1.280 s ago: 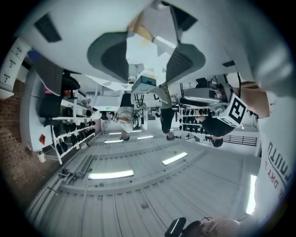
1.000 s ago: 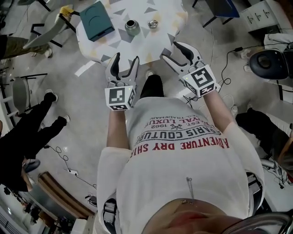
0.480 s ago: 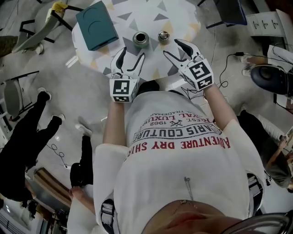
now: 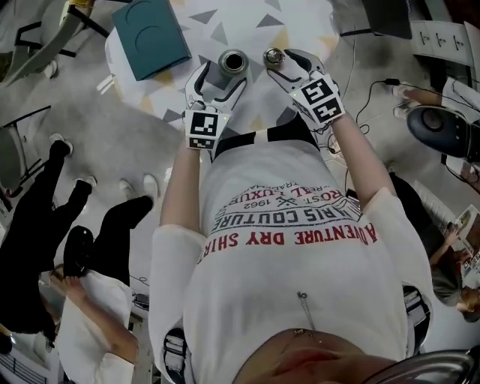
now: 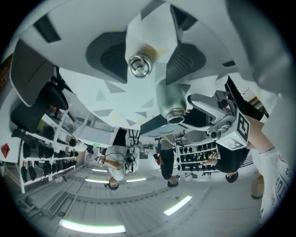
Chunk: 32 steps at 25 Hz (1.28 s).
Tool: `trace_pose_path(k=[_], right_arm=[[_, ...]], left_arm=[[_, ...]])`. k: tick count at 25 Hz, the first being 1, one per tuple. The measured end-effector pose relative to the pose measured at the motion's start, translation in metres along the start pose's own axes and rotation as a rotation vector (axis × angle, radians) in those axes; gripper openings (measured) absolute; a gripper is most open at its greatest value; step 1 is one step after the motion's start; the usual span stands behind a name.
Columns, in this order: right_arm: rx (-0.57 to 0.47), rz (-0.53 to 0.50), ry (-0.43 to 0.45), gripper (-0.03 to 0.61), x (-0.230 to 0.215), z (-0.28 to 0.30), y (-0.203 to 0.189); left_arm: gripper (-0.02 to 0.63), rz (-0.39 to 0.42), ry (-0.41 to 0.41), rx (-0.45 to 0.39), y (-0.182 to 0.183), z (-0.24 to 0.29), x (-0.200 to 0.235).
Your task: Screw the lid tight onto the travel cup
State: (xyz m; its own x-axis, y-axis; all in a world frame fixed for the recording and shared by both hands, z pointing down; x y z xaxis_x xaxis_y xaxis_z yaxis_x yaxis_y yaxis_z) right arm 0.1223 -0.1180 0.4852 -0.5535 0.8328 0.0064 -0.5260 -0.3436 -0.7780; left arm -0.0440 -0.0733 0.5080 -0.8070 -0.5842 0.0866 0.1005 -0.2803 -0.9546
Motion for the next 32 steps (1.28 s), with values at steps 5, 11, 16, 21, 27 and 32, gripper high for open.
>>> trace_pose_path(k=[5,11,16,21,27,32], right_arm=[[0.081,-0.034,0.056,0.238,-0.009,0.024,-0.017],[0.151,-0.126,0.131,0.238,-0.014,0.039,-0.028],[0.173,-0.134,0.152,0.238,-0.019,0.048,-0.030],[0.166,-0.113,0.187,0.238,-0.019,0.049,-0.032],[0.175,-0.134,0.203,0.235,-0.019,0.048,-0.032],[0.130,-0.151,0.219,0.235,-0.018,0.033,-0.009]], left_arm=[[0.379,0.009,-0.013,0.019,-0.011,0.019,0.003],[0.380,0.036,-0.017,0.040,-0.014,0.035,0.000],[0.379,0.025,-0.011,0.027,-0.015,0.041,0.001],[0.379,0.033,-0.026,0.018,-0.016,0.042,0.001],[0.376,0.050,-0.048,0.009,-0.019,0.042,0.002],[0.377,0.053,-0.060,0.003,-0.020,0.041,0.002]])
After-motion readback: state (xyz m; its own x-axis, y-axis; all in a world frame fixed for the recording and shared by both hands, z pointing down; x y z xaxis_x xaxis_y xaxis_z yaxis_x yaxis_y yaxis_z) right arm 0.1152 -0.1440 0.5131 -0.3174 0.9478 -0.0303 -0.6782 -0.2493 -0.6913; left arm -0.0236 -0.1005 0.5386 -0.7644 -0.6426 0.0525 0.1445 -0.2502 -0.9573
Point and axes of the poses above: the fingertips, and each gripper's own axes: z forward along the fingers, x to its left, y out of its top, the point moved 6 cm from there along -z, backward along the fingers, and after that the axes turned 5 degrees about -x, right-handed, at the moved point
